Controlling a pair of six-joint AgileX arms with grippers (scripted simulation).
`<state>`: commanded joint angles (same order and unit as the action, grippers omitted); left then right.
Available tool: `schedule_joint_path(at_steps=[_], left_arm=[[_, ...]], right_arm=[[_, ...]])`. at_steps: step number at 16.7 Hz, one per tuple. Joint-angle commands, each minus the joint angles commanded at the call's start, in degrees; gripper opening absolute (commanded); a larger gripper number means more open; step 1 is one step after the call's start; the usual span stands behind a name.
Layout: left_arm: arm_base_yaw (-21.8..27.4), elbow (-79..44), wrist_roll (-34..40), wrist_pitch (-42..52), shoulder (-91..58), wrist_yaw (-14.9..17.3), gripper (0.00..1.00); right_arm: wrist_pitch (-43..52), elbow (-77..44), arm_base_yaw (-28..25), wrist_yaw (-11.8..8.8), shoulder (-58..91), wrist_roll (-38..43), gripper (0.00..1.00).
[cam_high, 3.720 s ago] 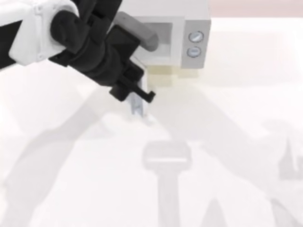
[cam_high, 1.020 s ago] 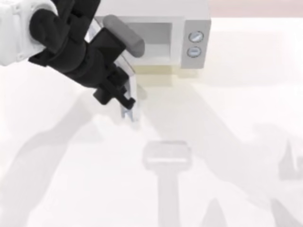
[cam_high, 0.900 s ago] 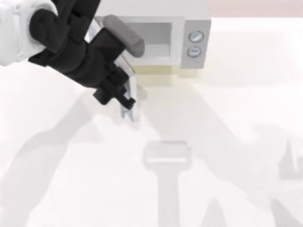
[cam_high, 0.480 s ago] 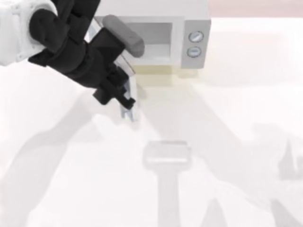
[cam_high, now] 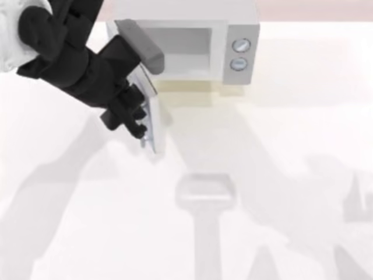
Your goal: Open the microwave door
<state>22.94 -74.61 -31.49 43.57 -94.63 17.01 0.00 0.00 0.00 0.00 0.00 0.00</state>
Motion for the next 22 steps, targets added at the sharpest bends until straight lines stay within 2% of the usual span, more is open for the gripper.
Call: schedule_joint_path(at_steps=[3, 22], left_arm=[[-0.9, 0.5, -2.0, 0.9, 0.0, 0.8, 0.00], [-0.9, 0.5, -2.0, 0.9, 0.0, 0.8, 0.00]], right_arm=[[0.0, 0.0, 0.0, 0.0, 0.0, 0.0, 1.00], [0.0, 0.0, 0.0, 0.0, 0.0, 0.0, 1.00]])
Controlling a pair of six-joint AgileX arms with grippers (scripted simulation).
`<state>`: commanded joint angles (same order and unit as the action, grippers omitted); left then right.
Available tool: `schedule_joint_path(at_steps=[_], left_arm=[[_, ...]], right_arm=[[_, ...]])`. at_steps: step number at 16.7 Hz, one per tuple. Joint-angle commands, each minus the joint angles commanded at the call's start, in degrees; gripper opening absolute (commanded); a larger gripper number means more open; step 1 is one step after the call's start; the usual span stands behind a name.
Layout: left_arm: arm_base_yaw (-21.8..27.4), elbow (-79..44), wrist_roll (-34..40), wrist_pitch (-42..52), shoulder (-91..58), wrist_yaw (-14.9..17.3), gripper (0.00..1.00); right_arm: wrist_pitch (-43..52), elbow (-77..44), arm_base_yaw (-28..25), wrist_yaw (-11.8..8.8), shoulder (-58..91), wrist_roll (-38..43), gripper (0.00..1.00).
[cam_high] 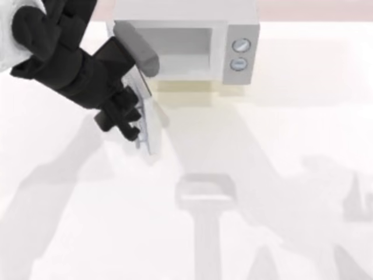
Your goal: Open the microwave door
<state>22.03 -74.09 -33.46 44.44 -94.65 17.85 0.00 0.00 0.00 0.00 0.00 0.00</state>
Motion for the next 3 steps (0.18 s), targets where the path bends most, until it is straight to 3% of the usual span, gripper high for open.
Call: schedule_joint_path(at_steps=[3], left_arm=[[0.0, 0.0, 0.0, 0.0, 0.0, 0.0, 0.00]], right_arm=[[0.0, 0.0, 0.0, 0.0, 0.0, 0.0, 1.00]])
